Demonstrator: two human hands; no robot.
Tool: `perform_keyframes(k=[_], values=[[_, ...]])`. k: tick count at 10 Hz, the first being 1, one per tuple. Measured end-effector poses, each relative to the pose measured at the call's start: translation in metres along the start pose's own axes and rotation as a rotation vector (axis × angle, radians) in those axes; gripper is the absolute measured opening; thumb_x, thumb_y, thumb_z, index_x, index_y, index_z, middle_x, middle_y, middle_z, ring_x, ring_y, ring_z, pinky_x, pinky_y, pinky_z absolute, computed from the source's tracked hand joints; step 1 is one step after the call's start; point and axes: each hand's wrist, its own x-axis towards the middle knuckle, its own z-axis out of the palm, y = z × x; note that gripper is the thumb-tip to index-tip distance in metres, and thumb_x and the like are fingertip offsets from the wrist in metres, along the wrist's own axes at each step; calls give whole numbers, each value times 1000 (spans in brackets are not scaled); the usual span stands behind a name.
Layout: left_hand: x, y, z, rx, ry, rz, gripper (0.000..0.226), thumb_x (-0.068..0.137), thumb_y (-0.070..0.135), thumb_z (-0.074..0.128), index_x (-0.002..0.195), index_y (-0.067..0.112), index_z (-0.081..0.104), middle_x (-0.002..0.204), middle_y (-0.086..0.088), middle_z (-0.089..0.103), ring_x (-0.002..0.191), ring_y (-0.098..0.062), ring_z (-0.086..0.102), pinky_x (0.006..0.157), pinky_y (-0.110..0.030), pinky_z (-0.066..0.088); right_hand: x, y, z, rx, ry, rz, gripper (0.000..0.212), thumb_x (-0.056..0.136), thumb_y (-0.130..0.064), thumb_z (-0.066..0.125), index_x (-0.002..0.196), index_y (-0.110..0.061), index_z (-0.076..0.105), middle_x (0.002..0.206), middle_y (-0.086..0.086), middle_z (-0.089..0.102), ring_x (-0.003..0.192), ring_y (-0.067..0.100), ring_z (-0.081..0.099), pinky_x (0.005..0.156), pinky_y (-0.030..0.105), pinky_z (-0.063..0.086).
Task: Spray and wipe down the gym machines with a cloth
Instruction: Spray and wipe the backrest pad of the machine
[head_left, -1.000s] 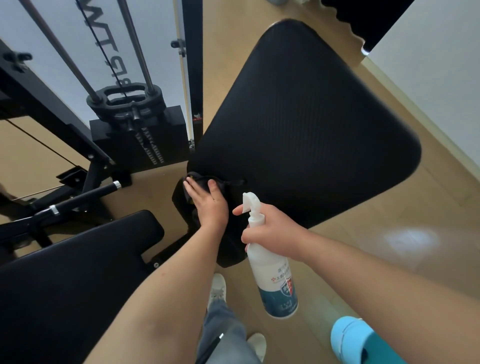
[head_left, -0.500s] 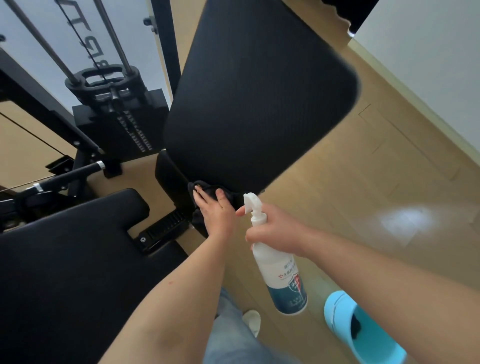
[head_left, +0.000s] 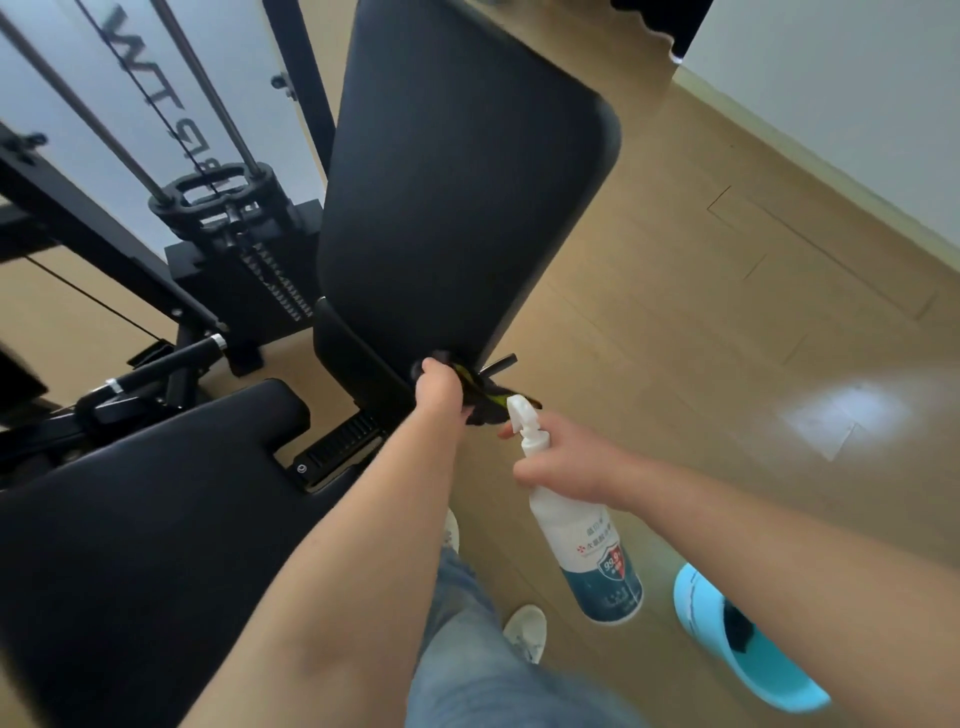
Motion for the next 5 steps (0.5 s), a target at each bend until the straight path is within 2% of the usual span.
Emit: perform_keyframes(k=[1, 2, 3, 4, 5], values=[[-22, 7, -5, -17, -137, 5, 44, 101, 14, 61, 144, 13, 52, 140, -2, 58, 93, -20, 59, 64, -31, 52, -7, 2, -3, 32, 11, -2, 46, 91, -19, 67, 134, -33, 56, 107, 4, 63, 92, 21, 65, 80, 36, 54], [-32, 21, 7, -119, -138, 113, 44, 105, 13, 48, 148, 6, 45, 145, -11, 54, 102, -21, 61, 72, -34, 60, -9, 4, -9, 63, 29, 8, 50, 90, -20, 67, 136, -34, 54, 101, 5, 65, 83, 22, 66, 74, 35, 53], [-44, 32, 23, -36, -125, 37, 42, 99, 26, 65, 138, 14, 53, 133, -4, 61, 105, -22, 60, 82, -33, 56, -7, 4, -15, 93, 58, 14, 52, 88, -21, 69, 136, -33, 54, 95, 5, 65, 79, 22, 66, 72, 34, 53], [-44, 35, 32, -182, -127, 68, 43, 106, 17, 47, 148, 8, 44, 148, -11, 51, 121, -29, 59, 77, -33, 54, -3, 6, -20, 107, 95, 30, 44, 89, -19, 67, 130, -30, 58, 90, 2, 62, 79, 20, 63, 73, 34, 50], [-46, 39, 36, -320, -121, -78, 41, 98, 23, 67, 135, 13, 51, 118, -7, 59, 112, -27, 59, 81, -28, 54, 2, 10, -24, 110, 115, 50, 46, 88, -20, 68, 132, -30, 59, 90, 2, 64, 81, 22, 66, 74, 36, 53]])
